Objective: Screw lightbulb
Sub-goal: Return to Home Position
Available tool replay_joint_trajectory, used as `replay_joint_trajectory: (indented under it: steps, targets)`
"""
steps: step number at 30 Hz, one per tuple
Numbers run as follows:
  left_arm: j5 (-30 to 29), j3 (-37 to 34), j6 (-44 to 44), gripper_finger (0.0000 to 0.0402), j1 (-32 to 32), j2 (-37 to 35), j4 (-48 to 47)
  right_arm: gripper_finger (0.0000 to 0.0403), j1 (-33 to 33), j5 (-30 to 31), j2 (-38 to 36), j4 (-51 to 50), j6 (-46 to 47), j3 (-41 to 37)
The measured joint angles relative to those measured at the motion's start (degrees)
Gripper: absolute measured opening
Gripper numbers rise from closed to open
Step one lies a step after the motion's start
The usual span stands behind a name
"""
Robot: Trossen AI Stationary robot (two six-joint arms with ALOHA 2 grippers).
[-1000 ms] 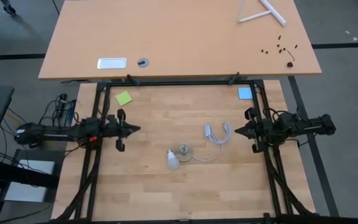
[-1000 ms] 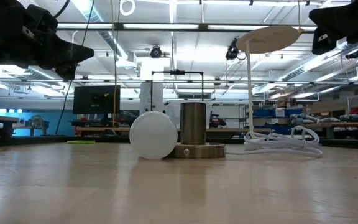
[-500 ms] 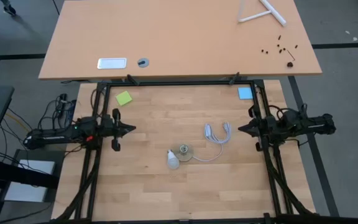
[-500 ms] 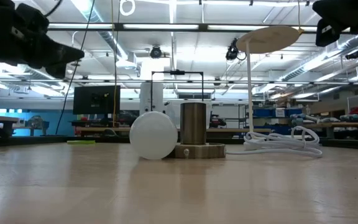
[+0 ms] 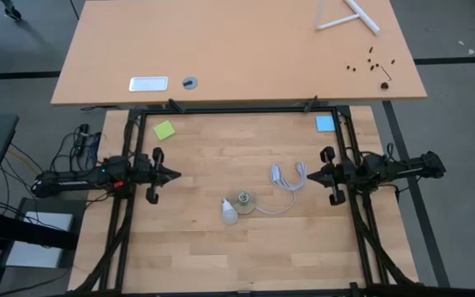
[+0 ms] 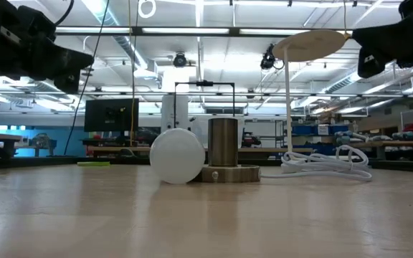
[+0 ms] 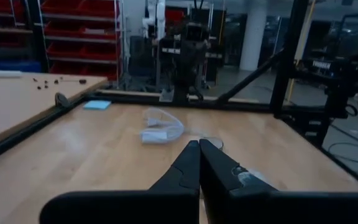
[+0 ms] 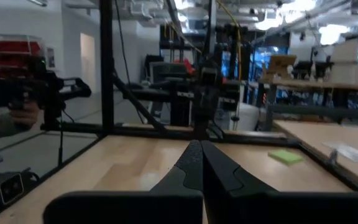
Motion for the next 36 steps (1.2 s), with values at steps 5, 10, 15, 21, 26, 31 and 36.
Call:
replay_joint_trajectory:
  steps: [5,10,15,21,26,31,36]
  targets:
    - [-0.5,0.0,-0.01,0.0005,0.0,0.46,-1.61,0.0006,0.02,-0.01,0.0,0.05,1.29,0.0]
    - [-0.88,0.0,-0.03,0.0005,0.0,0.95,-1.71,0.002,0.02,0.27,0.0,-1.81,1.16,0.0]
    - [-0.9,-0.02,-0.03,0.0005,0.0,0.99,-1.71,0.0027,-0.04,0.45,0.0,-2.96,1.61,0.0]
    - [-0.9,-0.02,-0.05,0.0005,0.0,0.99,-1.71,0.0014,-0.04,0.47,0.0,-3.03,1.28,0.0]
    - [-0.92,-0.02,-0.42,0.0005,0.0,0.99,-1.71,0.0011,-0.04,0.58,0.0,-3.03,1.15,0.0]
    - [-0.9,-0.04,-0.42,0.0005,0.01,0.99,-1.71,0.0024,-0.04,0.6,0.0,-3.03,1.19,0.0]
    - [-0.9,-0.04,-0.44,0.0005,0.01,0.99,-1.69,0.0033,-0.04,0.6,0.0,-3.03,1.13,0.0]
